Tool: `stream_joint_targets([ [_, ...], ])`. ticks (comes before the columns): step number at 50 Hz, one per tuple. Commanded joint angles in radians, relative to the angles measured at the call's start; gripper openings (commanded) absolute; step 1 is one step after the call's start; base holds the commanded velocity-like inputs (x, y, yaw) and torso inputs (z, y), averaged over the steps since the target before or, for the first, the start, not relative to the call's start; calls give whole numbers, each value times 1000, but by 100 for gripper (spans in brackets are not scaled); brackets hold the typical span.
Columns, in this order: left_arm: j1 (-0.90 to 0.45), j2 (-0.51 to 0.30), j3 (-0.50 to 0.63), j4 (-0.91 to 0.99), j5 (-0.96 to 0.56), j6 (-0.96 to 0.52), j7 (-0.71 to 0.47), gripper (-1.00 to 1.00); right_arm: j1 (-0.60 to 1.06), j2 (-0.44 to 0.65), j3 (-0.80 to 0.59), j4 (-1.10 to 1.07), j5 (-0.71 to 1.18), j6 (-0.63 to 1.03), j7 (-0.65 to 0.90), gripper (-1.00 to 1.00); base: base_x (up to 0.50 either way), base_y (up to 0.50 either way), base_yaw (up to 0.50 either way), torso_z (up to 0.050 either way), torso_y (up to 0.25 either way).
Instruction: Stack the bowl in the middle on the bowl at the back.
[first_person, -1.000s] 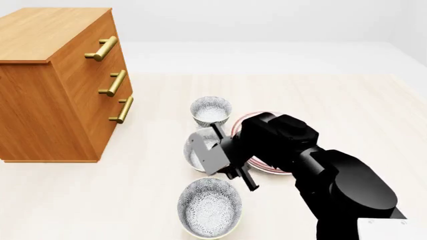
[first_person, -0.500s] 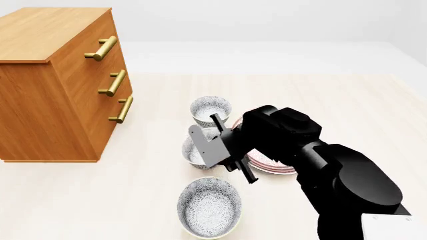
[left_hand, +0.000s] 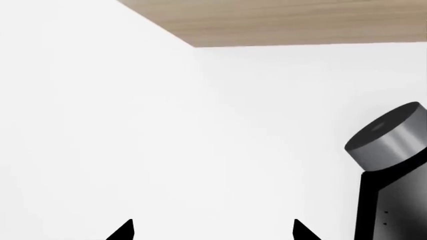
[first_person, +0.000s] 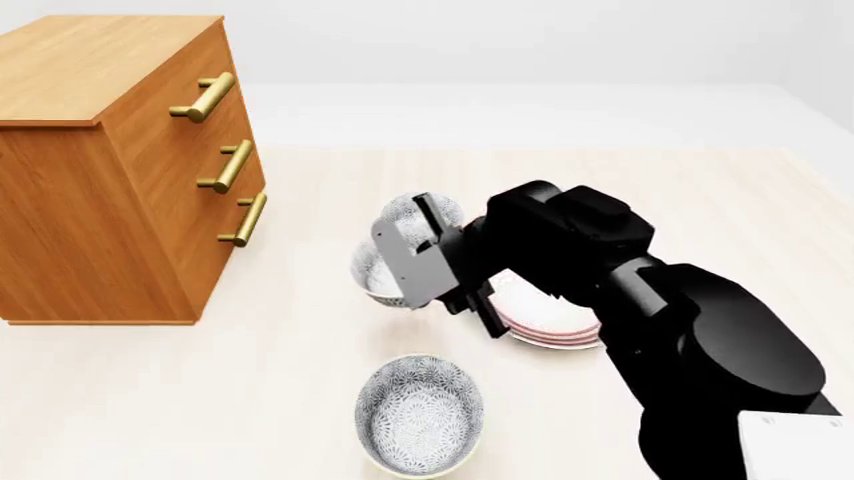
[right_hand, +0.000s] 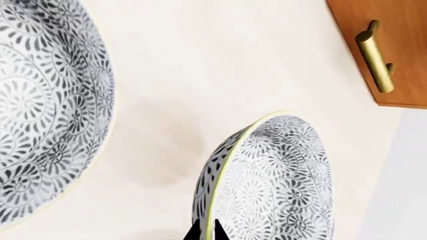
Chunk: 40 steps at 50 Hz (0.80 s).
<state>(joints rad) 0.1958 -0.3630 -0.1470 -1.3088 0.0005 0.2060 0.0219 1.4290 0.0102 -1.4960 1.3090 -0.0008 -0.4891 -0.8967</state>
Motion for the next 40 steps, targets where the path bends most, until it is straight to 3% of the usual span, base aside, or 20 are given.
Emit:
stream_joint_targets([
  [1,2,0,4,0,1,12,-3,100,38,-2,46,0,9,-21,17,-100,0,0,0,0,0],
  [14,6,-2,25,0,4,46,-18,100,94,16,119,-8,42,-50,-32,-100,0,0,0,0,0],
  [21,8,-4,46,0,7,61,-31,100,50,306,119,-749,57,406,-16,-100,0,0,0,0,0],
  [31,10,-5,67,0,4,76,-45,100,13,484,116,-1235,79,711,5,-100,0,0,0,0,1],
  [40,12,-6,76,0,1,88,-54,100,-15,578,126,-1561,104,932,46,-100,0,0,0,0,0],
])
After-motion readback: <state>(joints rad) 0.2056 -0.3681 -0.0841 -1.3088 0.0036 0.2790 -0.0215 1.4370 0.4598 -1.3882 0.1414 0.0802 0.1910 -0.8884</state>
